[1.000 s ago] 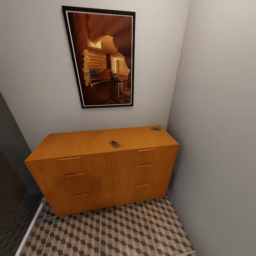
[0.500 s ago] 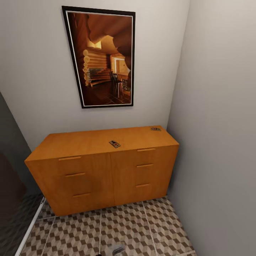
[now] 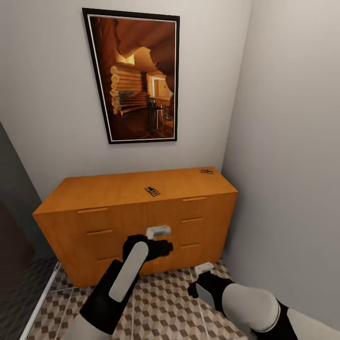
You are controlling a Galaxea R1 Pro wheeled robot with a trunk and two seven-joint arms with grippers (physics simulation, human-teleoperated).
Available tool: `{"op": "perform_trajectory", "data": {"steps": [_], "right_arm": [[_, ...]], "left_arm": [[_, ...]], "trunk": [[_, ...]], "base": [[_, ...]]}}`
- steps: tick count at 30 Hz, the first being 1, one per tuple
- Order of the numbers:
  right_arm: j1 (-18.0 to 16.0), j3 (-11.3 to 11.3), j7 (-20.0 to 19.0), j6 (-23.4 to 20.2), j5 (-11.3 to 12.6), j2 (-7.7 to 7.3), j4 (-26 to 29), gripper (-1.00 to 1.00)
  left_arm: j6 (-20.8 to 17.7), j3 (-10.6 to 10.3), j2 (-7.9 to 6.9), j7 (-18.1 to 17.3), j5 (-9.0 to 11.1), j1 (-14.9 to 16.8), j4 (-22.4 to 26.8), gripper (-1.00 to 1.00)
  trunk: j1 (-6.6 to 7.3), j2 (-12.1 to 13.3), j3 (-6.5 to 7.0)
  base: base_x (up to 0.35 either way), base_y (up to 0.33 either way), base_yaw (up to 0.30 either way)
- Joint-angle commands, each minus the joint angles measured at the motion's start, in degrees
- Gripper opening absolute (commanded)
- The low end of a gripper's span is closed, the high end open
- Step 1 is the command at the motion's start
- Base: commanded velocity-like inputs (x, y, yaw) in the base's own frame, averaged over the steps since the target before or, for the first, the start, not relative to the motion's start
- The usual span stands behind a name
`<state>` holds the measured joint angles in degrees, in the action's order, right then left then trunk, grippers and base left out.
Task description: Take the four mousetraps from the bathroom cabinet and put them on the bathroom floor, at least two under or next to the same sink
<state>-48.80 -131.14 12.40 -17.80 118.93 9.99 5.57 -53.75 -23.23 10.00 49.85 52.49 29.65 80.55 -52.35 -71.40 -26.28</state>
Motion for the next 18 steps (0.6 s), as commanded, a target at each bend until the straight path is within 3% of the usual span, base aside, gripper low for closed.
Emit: {"op": "perform_trajectory", "data": {"steps": [1, 2, 8, 9, 13, 14, 17, 18], "right_arm": [[-2.22, -0.17, 0.28, -1.13, 0.37, 0.01, 0.12, 1.0], [-6.29, -0.17, 0.21, -3.2, 0.35, 0.01, 0.07, 1.0], [-20.12, -0.05, -0.17, -11.25, 1.44, 0.01, -0.12, 1.0], [-25.43, 0.18, -0.57, -14.96, 3.07, 0.01, -0.41, 1.0], [-35.89, 0.94, -2.17, -23.64, 8.02, 0.01, -3.29, 1.0], [-40.64, 1.19, -3.34, -27.96, 9.33, 0.01, -5.06, 1.0], [-47.13, 1.48, -4.81, -32.73, 10.43, 0.01, -6.37, 1.0], [-51.01, 1.65, -5.39, -34.57, 10.85, 0.01, -6.87, 1.0]], "left_arm": [[-0.71, 0.43, 0.0, 1.88, 1.69, 1.85, -0.05, 1.0], [-1.54, 1.33, 0.0, 3.66, 3.52, 5.19, -0.95, 1.0], [-2.64, 3.89, 0.0, 6.01, 8.85, 19.18, -7.27, 1.0], [-2.78, 4.94, 0.0, 6.31, 11.74, 24.32, -10.7, 1.0], [-2.86, 6.28, 0.0, 6.57, 19.61, 34.8, -17.66, 1.0], [-2.79, 6.68, 0.0, 6.63, 23.64, 39.73, -21.29, 1.0], [-2.38, 7.04, -0.31, 6.6, 28.06, 46.63, -26.73, 1.0], [-1.82, 7.17, -0.51, 6.52, 29.75, 50.87, -30.08, 1.0]], "trunk": [[0.0, -0.04, -0.08], [0.0, -0.04, -0.08], [0.0, -0.04, -0.08], [0.0, -0.04, -0.08], [0.0, -0.04, -0.08], [0.0, -0.04, -0.08], [0.0, -0.04, -0.08], [0.0, -0.04, -0.08]], "base": [[0.0, 0.0, 0.0], [0.0, 0.0, 0.0], [0.0, 0.0, 0.0], [0.0, 0.0, 0.0], [0.0, 0.0, 0.0], [0.0, 0.0, 0.0], [0.0, 0.0, 0.0], [0.0, 0.0, 0.0]]}}
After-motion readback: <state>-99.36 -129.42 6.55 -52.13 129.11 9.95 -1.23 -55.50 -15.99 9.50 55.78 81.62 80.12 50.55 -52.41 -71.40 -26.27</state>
